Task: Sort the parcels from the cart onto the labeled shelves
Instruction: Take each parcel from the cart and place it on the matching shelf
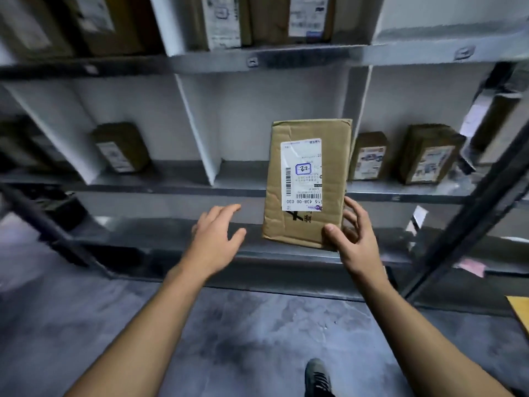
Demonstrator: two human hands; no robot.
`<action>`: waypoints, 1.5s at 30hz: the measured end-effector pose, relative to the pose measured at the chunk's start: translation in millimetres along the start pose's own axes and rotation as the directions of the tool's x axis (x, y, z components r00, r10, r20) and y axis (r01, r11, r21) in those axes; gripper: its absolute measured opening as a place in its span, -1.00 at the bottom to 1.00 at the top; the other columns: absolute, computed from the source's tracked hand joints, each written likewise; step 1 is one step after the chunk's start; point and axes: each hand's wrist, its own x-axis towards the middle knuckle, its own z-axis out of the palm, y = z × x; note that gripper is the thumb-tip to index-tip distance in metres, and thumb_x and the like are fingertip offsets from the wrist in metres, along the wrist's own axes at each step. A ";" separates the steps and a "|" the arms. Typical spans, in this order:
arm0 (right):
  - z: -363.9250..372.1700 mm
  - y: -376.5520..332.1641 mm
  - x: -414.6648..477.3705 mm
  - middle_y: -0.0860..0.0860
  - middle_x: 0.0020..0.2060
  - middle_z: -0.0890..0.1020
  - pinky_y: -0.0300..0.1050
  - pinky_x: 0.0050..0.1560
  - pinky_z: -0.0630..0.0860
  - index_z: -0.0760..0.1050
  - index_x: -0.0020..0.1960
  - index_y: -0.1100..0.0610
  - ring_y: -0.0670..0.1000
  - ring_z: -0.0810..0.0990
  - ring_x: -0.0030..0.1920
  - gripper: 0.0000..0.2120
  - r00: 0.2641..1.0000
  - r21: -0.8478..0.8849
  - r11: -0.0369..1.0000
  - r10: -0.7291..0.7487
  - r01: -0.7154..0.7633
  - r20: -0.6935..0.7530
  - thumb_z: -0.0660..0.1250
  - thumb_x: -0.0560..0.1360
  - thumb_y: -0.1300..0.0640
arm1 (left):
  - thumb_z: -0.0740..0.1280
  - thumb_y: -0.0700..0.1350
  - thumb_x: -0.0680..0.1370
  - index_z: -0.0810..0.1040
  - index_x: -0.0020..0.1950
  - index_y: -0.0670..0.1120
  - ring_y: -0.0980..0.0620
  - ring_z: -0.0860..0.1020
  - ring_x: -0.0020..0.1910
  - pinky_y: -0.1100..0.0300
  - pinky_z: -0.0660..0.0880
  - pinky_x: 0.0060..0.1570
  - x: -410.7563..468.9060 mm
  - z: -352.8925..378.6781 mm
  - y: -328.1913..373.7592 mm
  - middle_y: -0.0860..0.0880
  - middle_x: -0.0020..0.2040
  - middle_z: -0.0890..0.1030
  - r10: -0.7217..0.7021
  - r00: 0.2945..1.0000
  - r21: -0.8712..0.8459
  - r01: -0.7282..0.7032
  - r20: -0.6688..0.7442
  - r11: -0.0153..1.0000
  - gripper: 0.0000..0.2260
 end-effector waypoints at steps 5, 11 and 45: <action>81.9 6.3 21.3 -0.14 0.35 0.52 0.14 0.37 0.48 0.33 0.43 -0.27 -0.08 0.50 0.35 -0.37 0.986 -0.017 0.999 -0.035 0.039 0.166 0.46 0.41 -0.16 | 0.28 0.05 0.58 0.34 0.47 0.05 -0.08 0.34 0.33 0.00 0.30 0.34 -11.1 -42.2 -63.8 -0.01 0.39 0.42 -0.152 0.987 0.155 0.159 -0.056 0.975 -0.55; 172.0 25.0 64.4 -0.13 0.38 0.49 0.18 0.38 0.46 0.33 0.42 -0.27 -0.07 0.48 0.37 -0.34 0.951 -0.007 0.998 -0.064 0.070 0.302 0.46 0.37 -0.26 | 0.26 0.08 0.58 0.32 0.47 0.05 -0.11 0.40 0.30 -0.01 0.36 0.28 4.9 -69.3 -126.9 -0.03 0.37 0.44 -0.250 0.966 0.306 0.259 -0.069 0.916 -0.54; 480.5 84.7 231.8 -0.02 0.18 0.42 0.13 0.40 0.42 0.32 0.48 -0.13 0.09 0.47 0.30 -0.35 0.996 -0.334 0.942 0.055 -0.028 0.072 0.50 0.47 -0.06 | 0.21 0.09 0.61 0.22 0.51 0.14 -0.01 0.34 0.36 -0.01 0.38 0.30 226.9 -149.3 -417.6 0.08 0.42 0.36 -0.116 0.980 0.279 0.066 0.164 0.958 -0.54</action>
